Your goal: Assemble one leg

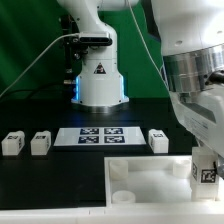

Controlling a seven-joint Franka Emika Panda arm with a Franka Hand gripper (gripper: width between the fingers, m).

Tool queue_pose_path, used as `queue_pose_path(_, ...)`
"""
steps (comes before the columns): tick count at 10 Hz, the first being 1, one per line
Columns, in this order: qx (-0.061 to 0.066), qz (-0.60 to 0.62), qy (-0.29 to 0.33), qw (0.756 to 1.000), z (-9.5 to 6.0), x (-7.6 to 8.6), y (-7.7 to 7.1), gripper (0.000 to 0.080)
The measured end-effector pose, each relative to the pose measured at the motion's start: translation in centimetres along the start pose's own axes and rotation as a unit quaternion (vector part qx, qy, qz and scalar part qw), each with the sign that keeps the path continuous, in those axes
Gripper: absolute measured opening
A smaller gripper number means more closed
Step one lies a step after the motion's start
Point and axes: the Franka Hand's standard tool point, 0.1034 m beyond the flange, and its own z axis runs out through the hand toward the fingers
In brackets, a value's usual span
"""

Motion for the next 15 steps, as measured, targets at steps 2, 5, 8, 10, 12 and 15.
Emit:
queue_pose_path(2,-0.001,-0.007,0.0,1.0,0.0,-0.2,0.1,0.0296)
queue_pose_path(5,-0.002,-0.064,0.002,0.998,0.1,-0.1,0.1,0.0528)
queue_pose_path(8,-0.013,-0.282,0.019,0.959,-0.2,0.8,0.0,0.0643)
queue_pose_path(10,-0.02,-0.386,0.03,0.922,-0.3,0.8,-0.1,0.0648)
queue_pose_path(12,-0.031,-0.486,0.037,0.873,-0.4,0.8,-0.1,0.0649)
queue_pose_path(15,-0.061,-0.689,0.08,0.718,-0.8,-0.1,-1.0,0.0649)
